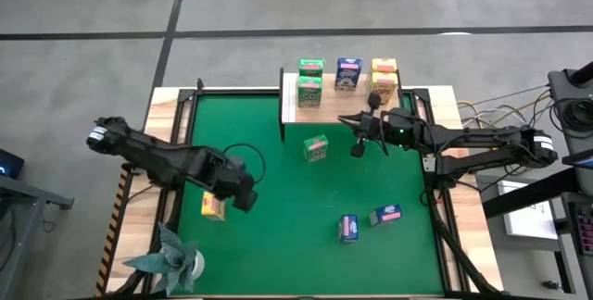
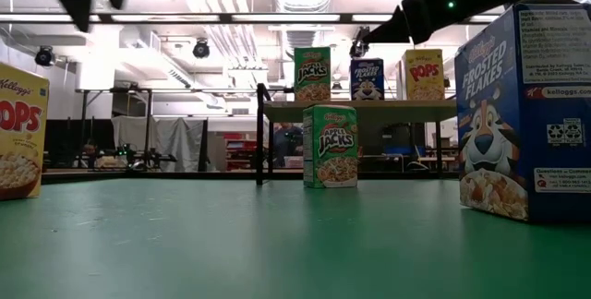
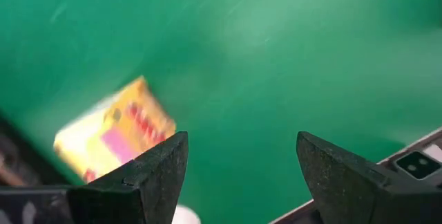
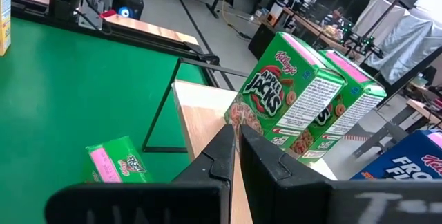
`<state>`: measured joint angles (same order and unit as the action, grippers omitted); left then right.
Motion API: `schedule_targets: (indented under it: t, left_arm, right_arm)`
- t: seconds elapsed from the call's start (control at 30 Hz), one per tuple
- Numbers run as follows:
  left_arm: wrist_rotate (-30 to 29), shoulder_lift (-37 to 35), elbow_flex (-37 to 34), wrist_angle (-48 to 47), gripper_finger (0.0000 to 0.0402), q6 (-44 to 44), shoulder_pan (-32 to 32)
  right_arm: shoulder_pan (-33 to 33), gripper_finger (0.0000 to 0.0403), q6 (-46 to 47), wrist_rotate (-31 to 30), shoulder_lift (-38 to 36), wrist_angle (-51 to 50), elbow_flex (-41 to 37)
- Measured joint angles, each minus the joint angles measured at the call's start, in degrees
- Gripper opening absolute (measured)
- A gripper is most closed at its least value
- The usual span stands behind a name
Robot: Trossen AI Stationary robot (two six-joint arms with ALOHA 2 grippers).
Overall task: Stack cereal on shelf
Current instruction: Put the yellow cereal box on the shelf aligned with the other yellow cereal box
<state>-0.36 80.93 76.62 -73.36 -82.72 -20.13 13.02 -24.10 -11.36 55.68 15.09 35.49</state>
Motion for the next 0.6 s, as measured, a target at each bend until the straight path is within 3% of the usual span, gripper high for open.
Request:
schedule_targets:
  t: [0.3,0.6]
  left_arm:
    - [-0.5,0.0,0.2,-7.2,0.0254,-17.8,-8.9]
    - [-2.7,0.0,-3.6,-11.8,0.0254,-25.3,-13.6]
  right_arm:
    - [0.0,0.0013,0.5,0.0,0.0,-0.3,-0.8]
    - [0.0,0.0013,3.8,4.5,0.0,-2.2,-1.3]
